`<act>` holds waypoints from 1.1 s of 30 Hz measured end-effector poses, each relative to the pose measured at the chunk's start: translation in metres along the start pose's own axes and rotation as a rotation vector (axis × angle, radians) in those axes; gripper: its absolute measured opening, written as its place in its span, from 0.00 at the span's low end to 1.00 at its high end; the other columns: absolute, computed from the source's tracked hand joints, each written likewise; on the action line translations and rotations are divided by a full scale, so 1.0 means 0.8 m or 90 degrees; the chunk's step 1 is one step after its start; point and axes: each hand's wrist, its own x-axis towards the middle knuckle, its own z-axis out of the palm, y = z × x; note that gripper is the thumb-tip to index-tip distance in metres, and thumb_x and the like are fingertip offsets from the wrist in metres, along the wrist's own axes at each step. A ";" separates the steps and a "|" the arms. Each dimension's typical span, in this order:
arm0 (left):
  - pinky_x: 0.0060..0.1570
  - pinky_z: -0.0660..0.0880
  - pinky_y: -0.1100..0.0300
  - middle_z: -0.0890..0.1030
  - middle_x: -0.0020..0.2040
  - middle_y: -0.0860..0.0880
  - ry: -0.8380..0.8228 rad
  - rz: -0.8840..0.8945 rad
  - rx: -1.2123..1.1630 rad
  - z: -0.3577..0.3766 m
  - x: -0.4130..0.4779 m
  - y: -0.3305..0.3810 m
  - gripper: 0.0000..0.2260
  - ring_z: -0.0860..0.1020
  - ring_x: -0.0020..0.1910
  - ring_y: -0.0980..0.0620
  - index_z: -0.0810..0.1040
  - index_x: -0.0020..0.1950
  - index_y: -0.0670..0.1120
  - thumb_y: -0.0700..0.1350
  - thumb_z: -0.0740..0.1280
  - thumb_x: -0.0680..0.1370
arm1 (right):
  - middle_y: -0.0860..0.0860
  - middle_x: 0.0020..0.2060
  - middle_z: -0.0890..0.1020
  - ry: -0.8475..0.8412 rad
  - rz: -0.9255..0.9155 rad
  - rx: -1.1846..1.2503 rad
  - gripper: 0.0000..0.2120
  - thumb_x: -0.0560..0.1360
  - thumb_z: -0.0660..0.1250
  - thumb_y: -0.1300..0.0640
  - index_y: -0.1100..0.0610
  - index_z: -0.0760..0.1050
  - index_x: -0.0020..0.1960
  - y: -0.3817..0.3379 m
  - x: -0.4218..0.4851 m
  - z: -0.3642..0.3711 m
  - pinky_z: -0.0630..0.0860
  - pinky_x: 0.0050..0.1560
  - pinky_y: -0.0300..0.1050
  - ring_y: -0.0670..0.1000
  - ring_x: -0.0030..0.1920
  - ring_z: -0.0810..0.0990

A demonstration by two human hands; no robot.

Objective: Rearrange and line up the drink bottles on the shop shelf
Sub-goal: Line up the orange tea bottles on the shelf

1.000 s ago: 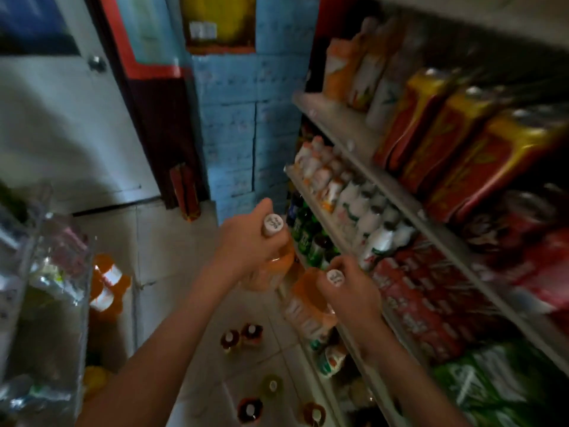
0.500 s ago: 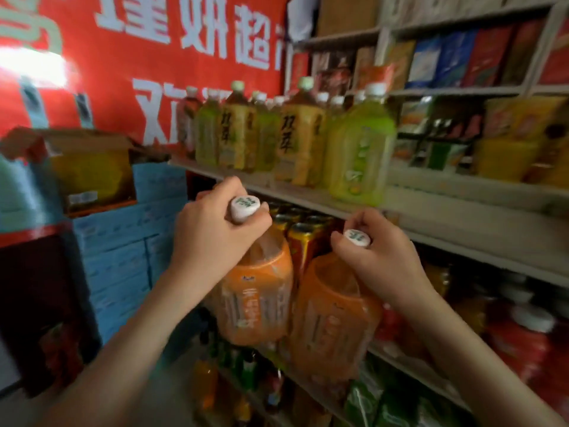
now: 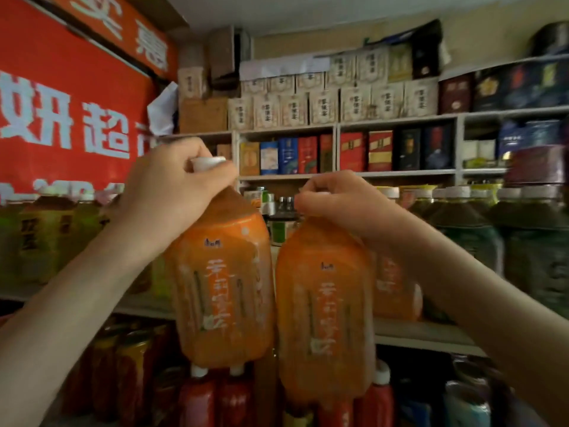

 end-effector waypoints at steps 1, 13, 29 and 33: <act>0.31 0.65 0.56 0.74 0.29 0.51 0.009 -0.001 -0.001 0.007 0.012 0.004 0.15 0.72 0.31 0.56 0.74 0.35 0.48 0.60 0.64 0.66 | 0.60 0.38 0.80 0.010 -0.006 -0.021 0.12 0.73 0.67 0.50 0.60 0.79 0.46 0.001 0.009 -0.011 0.80 0.41 0.48 0.57 0.38 0.81; 0.28 0.59 0.60 0.72 0.31 0.54 0.057 0.059 0.094 0.068 0.072 -0.002 0.11 0.69 0.31 0.57 0.72 0.35 0.49 0.53 0.66 0.73 | 0.53 0.30 0.69 0.027 0.043 -0.211 0.14 0.73 0.66 0.51 0.58 0.70 0.34 0.035 0.120 -0.061 0.70 0.39 0.44 0.50 0.34 0.69; 0.28 0.61 0.60 0.72 0.32 0.52 -0.109 0.103 0.061 0.171 0.095 -0.048 0.12 0.71 0.32 0.53 0.71 0.36 0.47 0.53 0.65 0.72 | 0.51 0.42 0.78 -0.169 0.246 -0.533 0.15 0.78 0.62 0.51 0.62 0.73 0.57 0.108 0.222 -0.035 0.75 0.34 0.38 0.49 0.38 0.80; 0.28 0.62 0.60 0.72 0.32 0.51 -0.173 0.122 0.028 0.206 0.096 -0.050 0.11 0.71 0.32 0.54 0.71 0.36 0.48 0.53 0.64 0.73 | 0.50 0.42 0.77 -0.196 0.292 -0.566 0.13 0.78 0.63 0.54 0.61 0.72 0.58 0.116 0.234 -0.033 0.73 0.33 0.37 0.48 0.38 0.79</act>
